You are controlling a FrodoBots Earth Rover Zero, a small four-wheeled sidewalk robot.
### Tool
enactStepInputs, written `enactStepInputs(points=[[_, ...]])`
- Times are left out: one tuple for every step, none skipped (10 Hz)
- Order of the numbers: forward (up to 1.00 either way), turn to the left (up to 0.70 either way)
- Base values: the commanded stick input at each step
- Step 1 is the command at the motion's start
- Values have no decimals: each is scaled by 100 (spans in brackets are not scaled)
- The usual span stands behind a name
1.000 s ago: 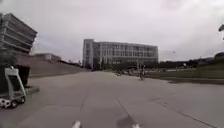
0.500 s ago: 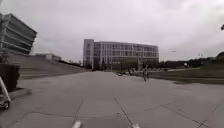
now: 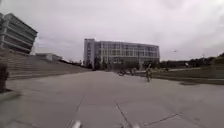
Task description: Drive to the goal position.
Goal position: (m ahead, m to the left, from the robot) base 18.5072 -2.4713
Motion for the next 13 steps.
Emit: enactStepInputs(points=[[70,0],[70,0],[70,0],[70,0],[70,0],[70,0],[70,0],[70,0],[70,0],[70,0],[70,0],[70,0],[70,0]])
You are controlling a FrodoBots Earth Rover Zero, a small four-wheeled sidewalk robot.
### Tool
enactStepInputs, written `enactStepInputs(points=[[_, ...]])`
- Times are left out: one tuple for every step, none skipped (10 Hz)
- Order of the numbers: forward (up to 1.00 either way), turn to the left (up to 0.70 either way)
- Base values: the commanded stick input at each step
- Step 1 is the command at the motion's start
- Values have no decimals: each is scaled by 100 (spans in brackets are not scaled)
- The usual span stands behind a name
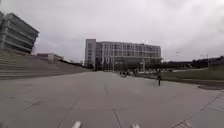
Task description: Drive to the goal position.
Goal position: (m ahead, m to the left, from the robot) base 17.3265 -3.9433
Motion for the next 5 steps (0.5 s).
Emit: enactStepInputs(points=[[70,0],[70,2],[70,7],[70,11],[70,13]])
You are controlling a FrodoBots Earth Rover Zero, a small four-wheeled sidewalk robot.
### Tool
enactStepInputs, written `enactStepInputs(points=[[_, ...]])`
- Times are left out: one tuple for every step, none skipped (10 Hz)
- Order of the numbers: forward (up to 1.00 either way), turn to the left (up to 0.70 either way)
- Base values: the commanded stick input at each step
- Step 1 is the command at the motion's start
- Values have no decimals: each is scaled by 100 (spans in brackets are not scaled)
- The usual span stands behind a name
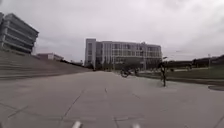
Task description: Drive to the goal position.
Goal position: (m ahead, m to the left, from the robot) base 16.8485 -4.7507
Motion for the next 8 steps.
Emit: enactStepInputs(points=[[70,9],[70,7],[70,5],[70,4],[70,3],[70,2],[70,2],[70,2]])
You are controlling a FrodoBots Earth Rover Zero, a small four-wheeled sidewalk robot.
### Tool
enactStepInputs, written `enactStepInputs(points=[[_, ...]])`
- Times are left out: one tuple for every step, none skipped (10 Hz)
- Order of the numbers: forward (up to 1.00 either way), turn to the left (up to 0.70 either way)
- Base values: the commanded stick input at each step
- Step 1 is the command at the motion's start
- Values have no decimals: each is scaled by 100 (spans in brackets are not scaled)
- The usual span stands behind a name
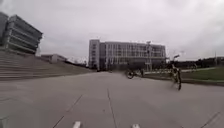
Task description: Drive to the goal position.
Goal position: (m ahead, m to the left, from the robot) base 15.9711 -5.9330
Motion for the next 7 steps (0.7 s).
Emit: enactStepInputs(points=[[70,2],[70,2],[70,2],[70,2],[70,2],[70,2],[70,2]])
